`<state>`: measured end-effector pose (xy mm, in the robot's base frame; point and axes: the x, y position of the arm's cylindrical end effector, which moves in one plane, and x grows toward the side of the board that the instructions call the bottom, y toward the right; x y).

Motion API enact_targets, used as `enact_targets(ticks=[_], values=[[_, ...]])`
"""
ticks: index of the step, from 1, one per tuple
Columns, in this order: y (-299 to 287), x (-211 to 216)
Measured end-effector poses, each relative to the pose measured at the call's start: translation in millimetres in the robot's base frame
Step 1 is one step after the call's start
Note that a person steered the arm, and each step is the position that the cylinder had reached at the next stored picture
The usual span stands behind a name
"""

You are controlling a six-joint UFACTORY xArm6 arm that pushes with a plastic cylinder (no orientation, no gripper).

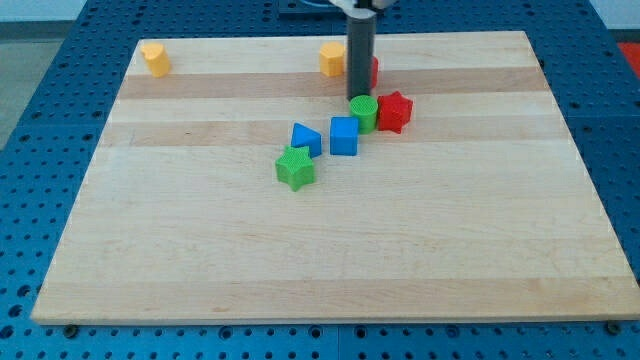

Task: Push the blue triangle into the blue cube

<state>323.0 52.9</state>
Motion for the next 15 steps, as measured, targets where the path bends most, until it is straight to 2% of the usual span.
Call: enact_targets(ticks=[1,2,3,4,5,6,7,8,9,10,11,12,13,14,15], values=[[41,-84],[28,-105],[-32,-89],[-101,26],[-82,21],[7,-11],[12,-18],[-52,-52],[9,-57],[28,-80],[-52,-82],[-41,-84],[-32,-112],[-106,-109],[-113,-102]])
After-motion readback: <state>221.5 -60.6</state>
